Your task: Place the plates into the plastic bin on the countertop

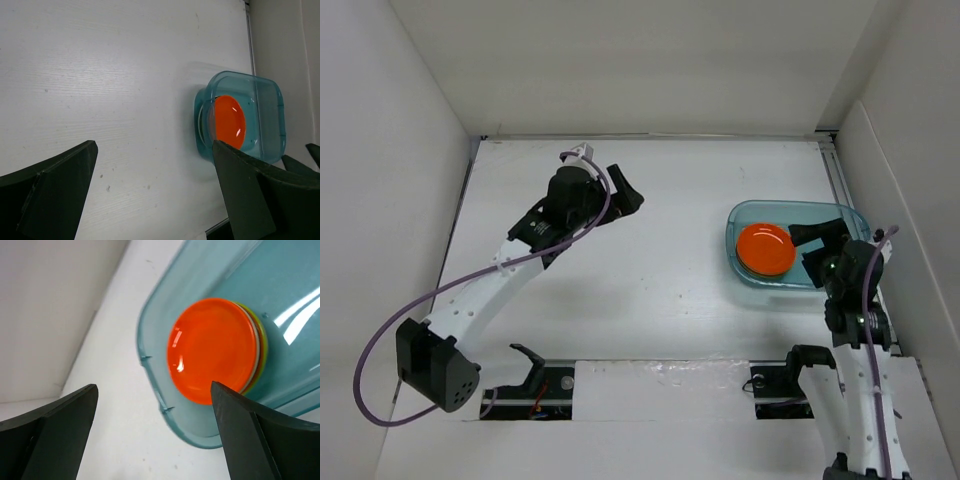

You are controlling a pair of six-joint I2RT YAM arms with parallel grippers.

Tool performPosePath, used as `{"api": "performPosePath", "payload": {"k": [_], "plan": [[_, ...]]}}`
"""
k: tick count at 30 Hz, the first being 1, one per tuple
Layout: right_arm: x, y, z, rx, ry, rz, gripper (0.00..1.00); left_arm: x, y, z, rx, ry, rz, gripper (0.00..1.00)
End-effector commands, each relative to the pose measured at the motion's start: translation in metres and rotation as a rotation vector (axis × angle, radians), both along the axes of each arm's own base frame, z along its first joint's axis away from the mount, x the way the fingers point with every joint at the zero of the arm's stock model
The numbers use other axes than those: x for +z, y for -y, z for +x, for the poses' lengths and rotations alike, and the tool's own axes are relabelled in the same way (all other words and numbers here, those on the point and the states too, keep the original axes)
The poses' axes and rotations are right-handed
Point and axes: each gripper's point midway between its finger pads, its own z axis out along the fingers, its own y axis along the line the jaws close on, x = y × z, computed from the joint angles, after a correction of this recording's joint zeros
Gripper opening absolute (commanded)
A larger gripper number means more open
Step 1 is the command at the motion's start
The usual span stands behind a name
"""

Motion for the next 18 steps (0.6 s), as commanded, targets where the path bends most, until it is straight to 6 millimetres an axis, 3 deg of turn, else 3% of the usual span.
{"api": "performPosePath", "payload": {"k": [1, 4, 5, 6, 7, 8, 11, 14, 18], "plan": [[0.04, 0.001, -0.015, 0.012, 0.04, -0.05, 1.0, 0.021, -0.012, -0.008, 0.03, 0.045, -0.016, 1.0], [0.058, -0.008, -0.023, 0.07, 0.065, -0.057, 1.0, 0.028, -0.025, -0.016, 0.06, 0.056, 0.008, 1.0], [0.074, -0.012, -0.027, 0.095, 0.101, -0.066, 1.0, 0.035, -0.029, -0.018, 0.066, 0.071, 0.019, 1.0], [0.092, -0.021, -0.034, 0.153, 0.13, -0.084, 1.0, 0.045, -0.04, -0.024, 0.088, 0.089, 0.041, 1.0], [0.092, -0.023, -0.035, 0.173, 0.131, -0.094, 1.0, 0.05, -0.047, -0.027, 0.103, 0.098, 0.058, 1.0], [0.111, -0.026, -0.046, 0.185, 0.149, -0.107, 1.0, 0.055, -0.054, -0.03, 0.12, 0.105, 0.074, 1.0], [0.137, -0.022, -0.068, 0.192, 0.158, -0.198, 1.0, 0.079, -0.091, -0.051, 0.205, 0.156, 0.145, 1.0], [0.162, -0.014, -0.104, 0.151, 0.176, -0.268, 1.0, 0.097, -0.13, -0.078, 0.294, 0.209, 0.179, 1.0], [0.185, -0.03, -0.155, 0.245, 0.273, -0.279, 1.0, 0.107, -0.165, -0.114, 0.369, 0.263, 0.154, 1.0]]}}
